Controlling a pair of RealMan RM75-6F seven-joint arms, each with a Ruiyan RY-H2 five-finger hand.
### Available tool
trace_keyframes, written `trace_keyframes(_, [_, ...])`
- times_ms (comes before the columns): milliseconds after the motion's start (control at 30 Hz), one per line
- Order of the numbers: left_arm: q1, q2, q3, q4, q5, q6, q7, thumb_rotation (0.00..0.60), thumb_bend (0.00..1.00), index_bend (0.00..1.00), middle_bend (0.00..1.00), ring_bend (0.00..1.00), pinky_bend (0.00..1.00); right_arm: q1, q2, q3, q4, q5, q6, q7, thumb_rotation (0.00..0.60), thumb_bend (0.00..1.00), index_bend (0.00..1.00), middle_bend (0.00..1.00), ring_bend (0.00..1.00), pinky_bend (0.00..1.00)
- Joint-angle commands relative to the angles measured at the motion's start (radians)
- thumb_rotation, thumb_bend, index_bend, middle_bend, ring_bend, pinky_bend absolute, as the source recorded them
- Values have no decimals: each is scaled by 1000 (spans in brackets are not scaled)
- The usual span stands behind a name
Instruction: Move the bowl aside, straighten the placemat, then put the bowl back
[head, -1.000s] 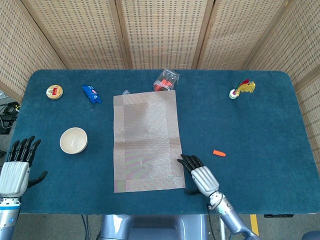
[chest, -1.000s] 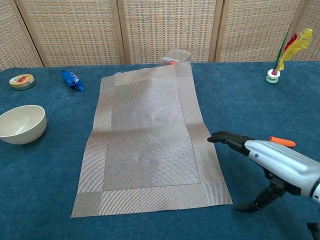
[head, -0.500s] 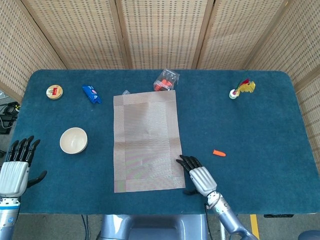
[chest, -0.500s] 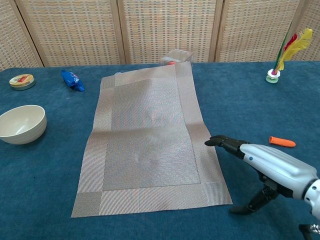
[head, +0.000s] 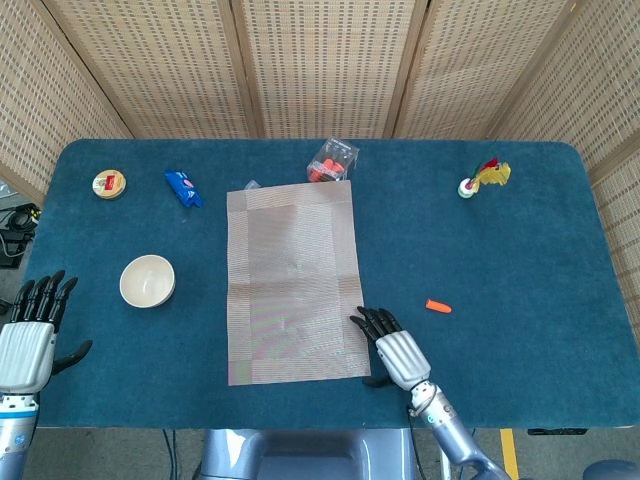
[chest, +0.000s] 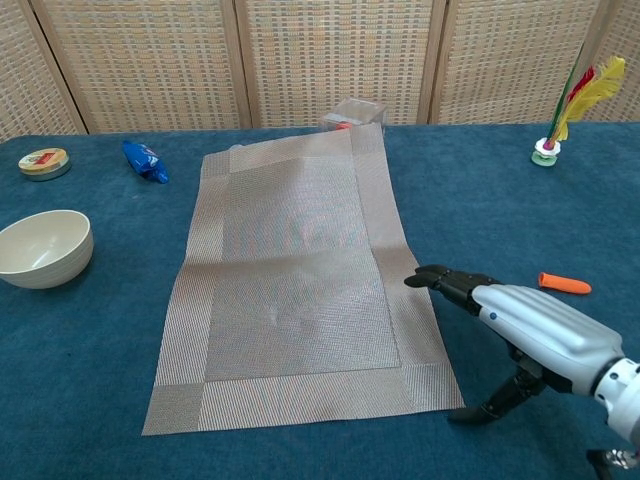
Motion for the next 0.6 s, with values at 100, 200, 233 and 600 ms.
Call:
trace_keyframes(100, [0, 0, -1, 1, 0, -2, -2, 600, 184, 77, 0, 0, 0, -8, -38, -3, 53, -39, 54, 44, 600, 316, 129, 0, 0, 0])
trace_keyframes(200, [0, 0, -2, 2, -1, -3, -4, 600, 185, 78, 0, 0, 0, -8, -48, -3, 72, -48, 71, 74, 600, 381, 133, 0, 0, 0])
trace_keyframes(233, [1, 1, -3, 2, -2, -3, -6, 600, 185, 78, 0, 0, 0, -8, -49, -6, 74, -46, 65, 81, 600, 383, 134, 0, 0, 0])
trace_keyframes(600, [2, 6, -7, 2, -5, -7, -21, 600, 185, 86, 0, 0, 0, -4, -39, -18, 70, -36, 36, 105, 600, 499, 145, 0, 0, 0])
